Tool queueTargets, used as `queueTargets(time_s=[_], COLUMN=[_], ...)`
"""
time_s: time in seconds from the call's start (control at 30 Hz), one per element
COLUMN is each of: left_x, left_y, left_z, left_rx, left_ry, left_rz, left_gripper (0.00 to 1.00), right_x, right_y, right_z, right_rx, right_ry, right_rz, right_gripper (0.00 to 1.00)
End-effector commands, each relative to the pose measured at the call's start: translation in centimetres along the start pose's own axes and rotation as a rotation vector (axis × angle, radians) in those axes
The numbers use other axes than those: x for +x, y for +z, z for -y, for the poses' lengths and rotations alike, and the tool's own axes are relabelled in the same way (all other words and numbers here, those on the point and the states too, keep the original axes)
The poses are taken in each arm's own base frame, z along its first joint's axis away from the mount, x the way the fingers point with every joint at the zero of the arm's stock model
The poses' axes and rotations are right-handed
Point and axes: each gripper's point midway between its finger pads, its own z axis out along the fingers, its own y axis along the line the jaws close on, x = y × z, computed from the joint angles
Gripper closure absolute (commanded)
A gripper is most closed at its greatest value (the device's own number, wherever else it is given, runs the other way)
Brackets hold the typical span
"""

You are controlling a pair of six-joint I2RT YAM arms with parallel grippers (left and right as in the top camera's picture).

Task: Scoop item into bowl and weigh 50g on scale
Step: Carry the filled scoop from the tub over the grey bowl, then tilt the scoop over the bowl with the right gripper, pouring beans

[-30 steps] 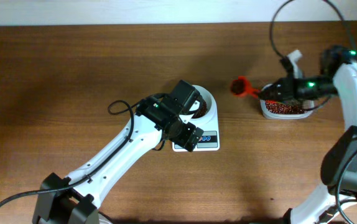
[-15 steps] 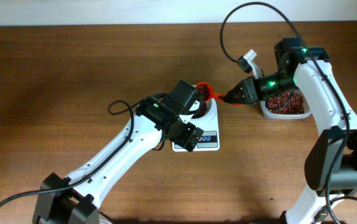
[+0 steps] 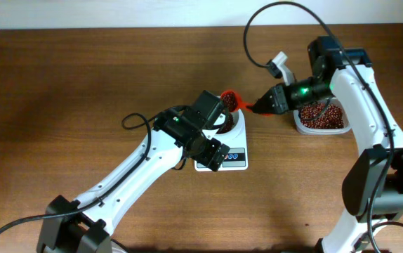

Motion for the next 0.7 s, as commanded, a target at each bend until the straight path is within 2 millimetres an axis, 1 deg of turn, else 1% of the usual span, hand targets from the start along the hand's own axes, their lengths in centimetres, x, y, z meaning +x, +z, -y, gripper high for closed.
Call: queueTargets(time_s=[0.0, 0.1, 0.23, 0.3, 0.4, 0.53, 0.6, 0.67], left_x=[0.2, 0.2, 0.2, 0.2, 0.2, 0.2, 0.2, 0.2], left_y=[0.4, 0.4, 0.4, 0.4, 0.4, 0.4, 0.4, 0.4], left_z=[-0.1, -0.1, -0.1, -0.1, -0.1, -0.1, -0.1, -0.1], left_rx=[-0.007, -0.007, -0.007, -0.007, -0.007, -0.007, -0.007, -0.007], left_ry=[0.009, 0.009, 0.009, 0.009, 0.009, 0.009, 0.009, 0.009], left_rz=[-0.011, -0.011, -0.011, -0.011, -0.011, -0.011, -0.011, -0.011], left_gripper=[0.01, 0.01, 0.01, 0.01, 0.01, 0.01, 0.01, 0.01], right_x=[-0.3, -0.6, -1.4, -1.9, -2.0, -1.1, -1.0, -1.0], right_y=[0.2, 0.1, -0.7, -0.9, 0.0, 1.2, 1.6, 1.6], right_z=[-0.2, 0.0, 0.5, 0.2, -0.4, 0.3, 0.2, 0.2], right_rx=[0.075, 0.124, 0.224, 0.258, 0.293, 0.448, 0.474, 0.477], right_ry=[-0.036, -0.058, -0.082, -0.102, -0.14, -0.199, -0.207, -0.204], right_rz=[-0.025, -0.035, -0.035, -0.035, -0.065, -0.158, -0.171, -0.171], right_gripper=[0.96, 0.96, 0.96, 0.96, 0.96, 0.96, 0.96, 0.96])
